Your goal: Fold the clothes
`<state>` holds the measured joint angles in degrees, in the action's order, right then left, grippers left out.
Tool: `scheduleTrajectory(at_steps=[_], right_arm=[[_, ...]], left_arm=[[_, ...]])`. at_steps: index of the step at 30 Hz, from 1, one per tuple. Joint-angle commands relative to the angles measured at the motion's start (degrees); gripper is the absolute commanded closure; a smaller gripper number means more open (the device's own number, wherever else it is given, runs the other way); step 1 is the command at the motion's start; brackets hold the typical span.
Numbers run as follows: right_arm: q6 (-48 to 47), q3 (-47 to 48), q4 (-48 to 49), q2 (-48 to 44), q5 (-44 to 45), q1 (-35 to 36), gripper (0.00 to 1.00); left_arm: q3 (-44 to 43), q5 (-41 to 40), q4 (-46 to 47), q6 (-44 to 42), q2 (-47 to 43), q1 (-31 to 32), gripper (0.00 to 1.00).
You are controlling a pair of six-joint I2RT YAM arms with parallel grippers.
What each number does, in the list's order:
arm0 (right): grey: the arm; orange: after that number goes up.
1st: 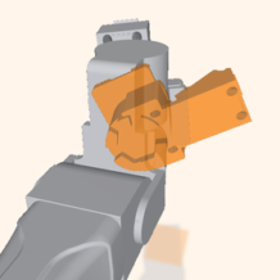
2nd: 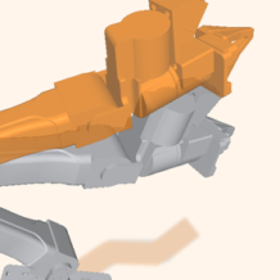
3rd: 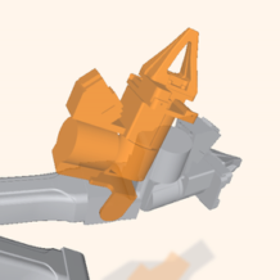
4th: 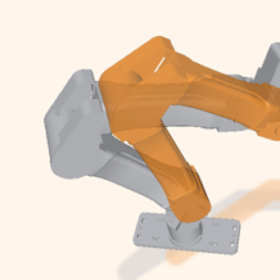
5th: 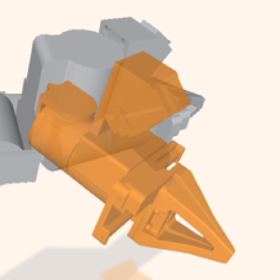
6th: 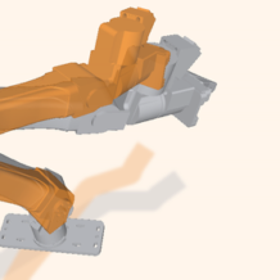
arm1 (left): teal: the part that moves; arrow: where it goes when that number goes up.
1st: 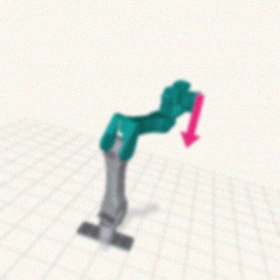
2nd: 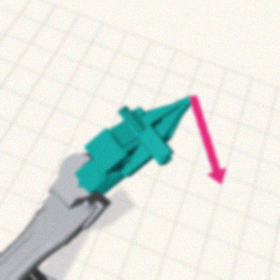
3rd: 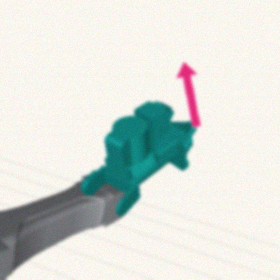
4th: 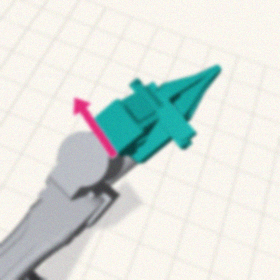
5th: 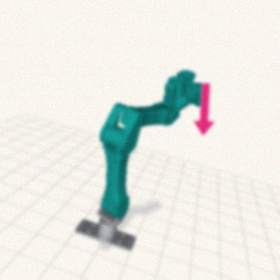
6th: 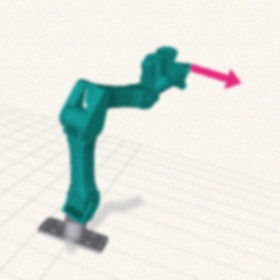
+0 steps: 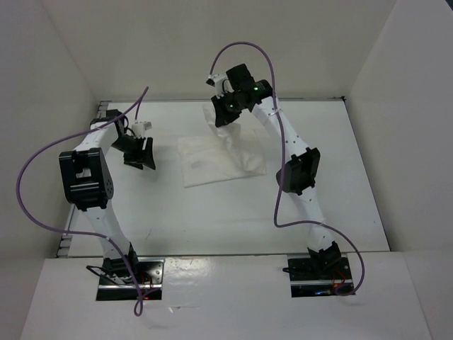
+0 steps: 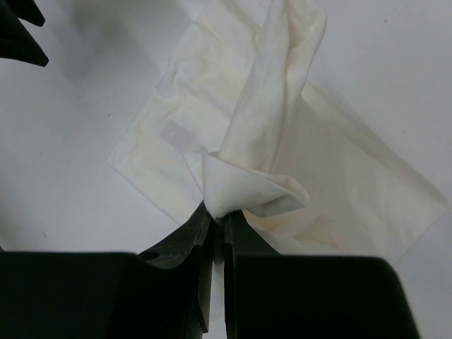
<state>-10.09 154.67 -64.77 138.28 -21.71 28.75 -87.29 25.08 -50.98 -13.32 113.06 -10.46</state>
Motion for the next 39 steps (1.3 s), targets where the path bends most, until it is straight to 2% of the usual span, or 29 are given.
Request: scheduleTrajectory(at_steps=[1, 6, 20, 24, 25, 26, 30, 32, 34, 36, 37, 39], right_arm=[[0.68, 4.58, 0.35, 3.31, -1.84, 1.56, 1.0], [1.3, 7.48, 0.96, 7.97, -2.37, 2.71, 1.0], [1.3, 12.58, 0.44, 13.15, -6.15, 7.45, 1.0], [1.83, 13.82, 1.05, 14.82, -6.15, 9.12, 0.9], [1.83, 14.6, 1.05, 14.83, -6.93, 9.13, 0.78], [1.83, 15.3, 1.05, 15.35, -7.63, 9.13, 0.74], [1.3, 16.53, 2.19, 16.06, -11.23, 9.74, 0.72], [1.83, 17.07, 3.24, 16.58, -13.43, 9.74, 0.66], [1.83, 18.29, 3.86, 16.59, -17.46, 10.27, 0.52], [0.34, 18.83, 3.34, 16.59, -21.07, 10.27, 0.44], [-0.54, 19.35, 2.03, 15.89, -23.79, 10.27, 0.36], [-3.7, 19.35, 0.01, 15.19, -24.52, 10.27, 0.34]], left_arm=[[0.27, -0.12, -0.96, 0.05, -3.02, -0.18, 0.32], [1.33, -0.65, -1.49, 0.05, -3.54, -0.7, 0.32], [2.38, -2.22, -2.02, 0.05, -4.6, -0.7, 0.32], [2.91, -2.23, -2.54, 0.05, -4.6, -0.7, 0.32], [2.91, -2.23, -2.54, 0.05, -4.6, -0.7, 0.32], [2.91, -2.23, -2.54, 0.05, -4.6, -0.7, 0.32], [2.91, -2.23, -2.54, 0.05, -5.13, -0.7, 0.32], [3.43, -2.23, -2.54, 0.57, -5.13, -0.7, 0.32], [3.44, -2.23, -2.54, 0.58, -5.65, -0.7, 0.32], [3.44, -2.23, -2.54, 0.58, -5.65, -0.7, 0.32], [3.96, -2.23, -2.54, 0.58, -6.17, -0.7, 0.32], [3.97, -2.75, -2.54, 0.58, -6.7, -0.7, 0.32]])
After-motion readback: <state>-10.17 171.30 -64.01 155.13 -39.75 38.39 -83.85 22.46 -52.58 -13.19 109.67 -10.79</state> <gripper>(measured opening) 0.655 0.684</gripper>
